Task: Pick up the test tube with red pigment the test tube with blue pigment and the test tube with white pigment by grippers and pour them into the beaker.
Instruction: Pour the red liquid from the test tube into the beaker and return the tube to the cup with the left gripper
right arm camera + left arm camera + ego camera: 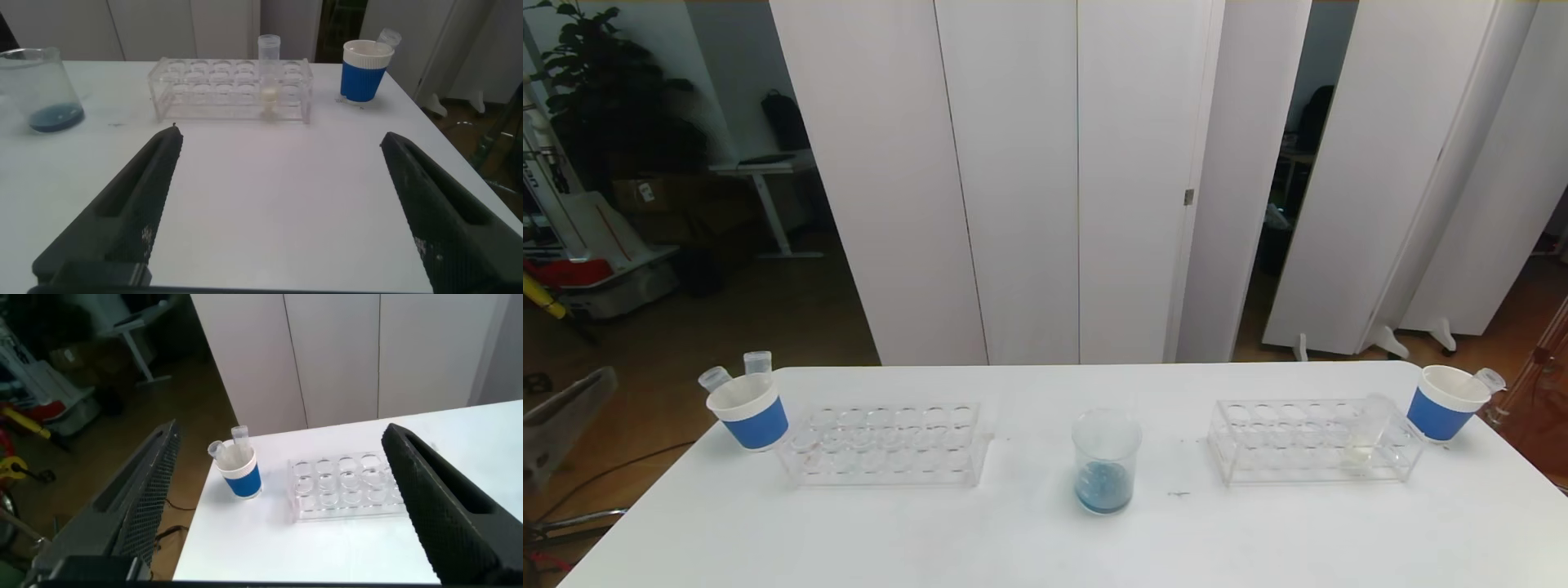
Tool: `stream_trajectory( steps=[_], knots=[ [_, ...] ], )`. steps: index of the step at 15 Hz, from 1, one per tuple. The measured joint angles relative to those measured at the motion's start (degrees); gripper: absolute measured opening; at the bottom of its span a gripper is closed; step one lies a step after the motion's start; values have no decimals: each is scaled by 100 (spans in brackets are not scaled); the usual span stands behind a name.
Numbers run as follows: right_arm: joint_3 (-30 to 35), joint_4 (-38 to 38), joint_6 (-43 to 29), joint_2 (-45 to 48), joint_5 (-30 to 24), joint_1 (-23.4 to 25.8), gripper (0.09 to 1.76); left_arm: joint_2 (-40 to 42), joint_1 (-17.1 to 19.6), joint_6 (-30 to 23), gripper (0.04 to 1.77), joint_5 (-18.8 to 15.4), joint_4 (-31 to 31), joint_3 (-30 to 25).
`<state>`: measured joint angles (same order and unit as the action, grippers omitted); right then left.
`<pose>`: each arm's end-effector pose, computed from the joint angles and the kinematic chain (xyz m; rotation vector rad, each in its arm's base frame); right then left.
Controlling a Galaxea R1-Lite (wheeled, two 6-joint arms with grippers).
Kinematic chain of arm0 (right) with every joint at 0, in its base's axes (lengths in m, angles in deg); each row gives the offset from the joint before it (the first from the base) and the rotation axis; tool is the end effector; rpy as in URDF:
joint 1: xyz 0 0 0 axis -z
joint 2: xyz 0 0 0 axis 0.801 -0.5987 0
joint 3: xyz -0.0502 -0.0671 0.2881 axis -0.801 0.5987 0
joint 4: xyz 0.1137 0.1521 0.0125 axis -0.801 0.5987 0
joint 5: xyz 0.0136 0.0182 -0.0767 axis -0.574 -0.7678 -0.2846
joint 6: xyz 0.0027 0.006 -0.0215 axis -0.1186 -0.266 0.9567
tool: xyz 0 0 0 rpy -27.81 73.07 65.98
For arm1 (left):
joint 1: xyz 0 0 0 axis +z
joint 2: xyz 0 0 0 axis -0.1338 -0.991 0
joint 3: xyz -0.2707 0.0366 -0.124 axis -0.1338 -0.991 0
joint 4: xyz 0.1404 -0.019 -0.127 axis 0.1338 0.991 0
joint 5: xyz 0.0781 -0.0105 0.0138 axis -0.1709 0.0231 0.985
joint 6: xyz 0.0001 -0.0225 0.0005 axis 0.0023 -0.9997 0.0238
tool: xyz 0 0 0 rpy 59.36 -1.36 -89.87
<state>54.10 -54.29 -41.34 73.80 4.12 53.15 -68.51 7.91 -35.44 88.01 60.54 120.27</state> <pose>-0.0230 -0.0002 0.0766 0.0229 -0.0093 -0.0062 0.0743 0.0027 0.2434 0.2445 -0.0067 0.1095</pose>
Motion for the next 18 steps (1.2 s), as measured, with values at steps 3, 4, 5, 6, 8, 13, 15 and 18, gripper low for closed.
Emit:
stream_trajectory(
  steps=[3, 4, 5, 6, 8, 13, 15, 18],
  knots=[
    [0, 0, 0, 0, 0, 0, 174, 1130, -6, 48, 175, 27, 1268, 118],
    [0, 0, 0, 0, 2, 0, 174, 1477, -6, 44, 175, 35, 1630, 154],
    [0, 0, 0, 0, 0, 0, 174, 1777, -1, 41, 175, 35, 1853, 167],
    [0, 0, 0, 0, 2, 0, 174, 2061, -1, 38, 175, 33, 2019, 146],
    [0, 0, 0, 0, 0, 0, 174, 2605, -1, 5, 175, 17, 2320, 29],
    [0, 0, 2, 0, 0, 0, 174, 3677, -22, -343, 175, -44, 2750, -516],
    [0, 0, 0, 0, 2, 0, 174, 3956, -22, -527, 175, -77, 2790, -789],
    [0, 0, 0, 0, 0, 0, 174, 4264, -22, -678, 175, -59, 2661, -1318]
  ],
)
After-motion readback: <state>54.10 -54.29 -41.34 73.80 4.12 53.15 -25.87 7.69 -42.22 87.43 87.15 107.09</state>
